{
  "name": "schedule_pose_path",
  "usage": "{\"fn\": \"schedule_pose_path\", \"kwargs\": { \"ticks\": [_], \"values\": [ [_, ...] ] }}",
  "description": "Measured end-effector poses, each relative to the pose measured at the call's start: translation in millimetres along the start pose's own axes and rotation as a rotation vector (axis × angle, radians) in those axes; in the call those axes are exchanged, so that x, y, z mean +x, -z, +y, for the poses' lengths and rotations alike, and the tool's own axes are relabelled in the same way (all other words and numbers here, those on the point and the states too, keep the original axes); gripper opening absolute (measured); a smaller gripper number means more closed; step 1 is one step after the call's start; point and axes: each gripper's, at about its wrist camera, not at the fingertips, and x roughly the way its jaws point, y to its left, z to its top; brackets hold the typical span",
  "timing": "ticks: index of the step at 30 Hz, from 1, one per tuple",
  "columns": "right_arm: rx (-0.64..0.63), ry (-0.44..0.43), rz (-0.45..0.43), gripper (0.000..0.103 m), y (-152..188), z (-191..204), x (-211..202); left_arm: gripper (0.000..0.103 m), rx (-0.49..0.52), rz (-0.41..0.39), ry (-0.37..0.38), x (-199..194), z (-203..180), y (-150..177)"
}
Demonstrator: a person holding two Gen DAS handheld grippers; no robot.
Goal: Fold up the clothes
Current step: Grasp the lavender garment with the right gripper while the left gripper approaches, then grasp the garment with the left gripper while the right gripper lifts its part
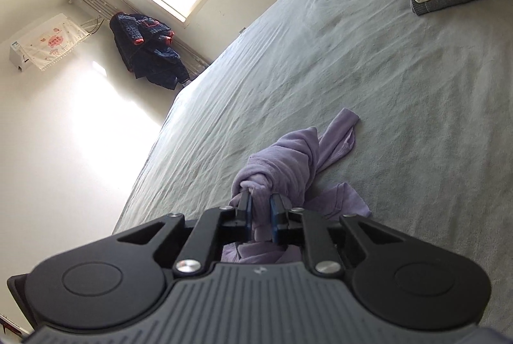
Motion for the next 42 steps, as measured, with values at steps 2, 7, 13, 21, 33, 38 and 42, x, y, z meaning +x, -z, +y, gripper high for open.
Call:
{"fn": "schedule_pose_path", "kwargs": {
  "ticks": [2,7,13,21,33,38,42],
  "values": [
    [-0.006,-0.025,-0.011,0.015,-1,2,-6,0.082,0.019,-0.009,0.017,-1,-4,1],
    [-0.001,-0.096,-0.028,0.015,-7,9,-8,0.08,0.088,-0.044,0.069,-6,-16,3],
    [0.017,-0.196,-0.026,0.015,-14,22,0,0.064,0.165,-0.098,0.13,-13,-33,7],
    [-0.005,-0.264,0.045,0.015,-7,44,20,0.016,0.091,-0.118,0.05,-14,-17,2],
    [-0.102,-0.055,-0.025,0.057,-7,35,29,0.011,-0.085,-0.158,-0.098,-31,33,-14],
    [-0.093,0.048,0.046,0.058,1,23,45,0.011,-0.121,-0.203,-0.187,-50,61,-21],
    [-0.099,0.093,0.073,0.059,6,19,49,0.011,-0.164,-0.227,-0.268,-63,86,-24]
  ]
}}
